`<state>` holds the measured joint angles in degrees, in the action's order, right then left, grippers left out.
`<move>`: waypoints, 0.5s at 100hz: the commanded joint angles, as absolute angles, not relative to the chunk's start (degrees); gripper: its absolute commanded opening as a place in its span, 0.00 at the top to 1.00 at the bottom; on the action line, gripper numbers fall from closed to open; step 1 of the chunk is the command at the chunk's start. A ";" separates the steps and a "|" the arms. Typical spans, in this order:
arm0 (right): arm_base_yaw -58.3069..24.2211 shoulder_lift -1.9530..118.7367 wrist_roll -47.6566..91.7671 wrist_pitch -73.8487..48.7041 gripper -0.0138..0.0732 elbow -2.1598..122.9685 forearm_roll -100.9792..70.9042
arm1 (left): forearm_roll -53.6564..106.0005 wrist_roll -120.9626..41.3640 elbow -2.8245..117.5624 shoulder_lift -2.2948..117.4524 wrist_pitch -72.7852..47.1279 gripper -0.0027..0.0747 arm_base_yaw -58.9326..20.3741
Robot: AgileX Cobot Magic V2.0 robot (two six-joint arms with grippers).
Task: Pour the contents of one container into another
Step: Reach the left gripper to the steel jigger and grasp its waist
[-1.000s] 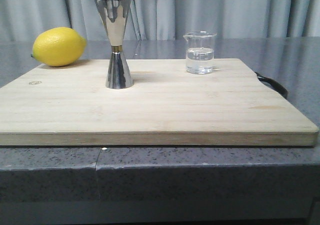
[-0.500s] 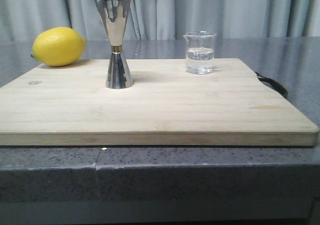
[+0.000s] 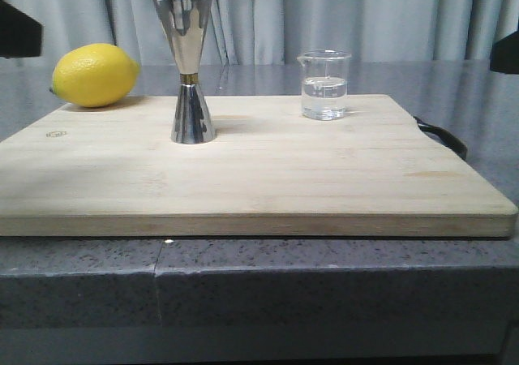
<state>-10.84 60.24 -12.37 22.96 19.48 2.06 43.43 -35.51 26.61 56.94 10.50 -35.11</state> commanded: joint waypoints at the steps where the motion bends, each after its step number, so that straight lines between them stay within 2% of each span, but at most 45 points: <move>1: -11.53 62.35 -12.15 30.21 0.41 21.44 2.69 | 42.94 -35.77 28.77 60.13 21.51 0.38 -40.29; 19: -12.84 66.51 -12.15 32.41 0.41 21.44 2.69 | 40.55 -33.31 29.14 68.11 33.34 0.38 -47.20; 50: -13.48 68.56 -12.15 35.91 0.41 21.44 3.50 | 30.47 -21.44 34.43 79.31 39.10 0.38 -47.50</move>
